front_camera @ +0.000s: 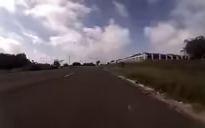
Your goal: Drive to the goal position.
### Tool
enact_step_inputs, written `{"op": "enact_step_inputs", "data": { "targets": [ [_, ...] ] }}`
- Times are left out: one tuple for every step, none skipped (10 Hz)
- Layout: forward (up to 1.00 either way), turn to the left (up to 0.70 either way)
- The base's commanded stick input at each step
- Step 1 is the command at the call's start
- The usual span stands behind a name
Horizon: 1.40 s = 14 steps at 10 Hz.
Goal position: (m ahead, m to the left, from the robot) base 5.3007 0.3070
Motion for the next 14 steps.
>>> {"op": "enact_step_inputs", "data": {
  "targets": [
    [1.0, 0.0],
    [1.0, 0.0],
    [1.0, 0.0],
    [1.0, 0.0],
    [1.0, 0.0],
    [1.0, 0.0],
    [1.0, 0.0],
    [1.0, 0.0],
    [1.0, 0.0],
    [1.0, 0.0],
    [1.0, 0.0],
    [1.0, 0.0],
    [1.0, 0.0],
    [1.0, 0.0]
  ]
}}
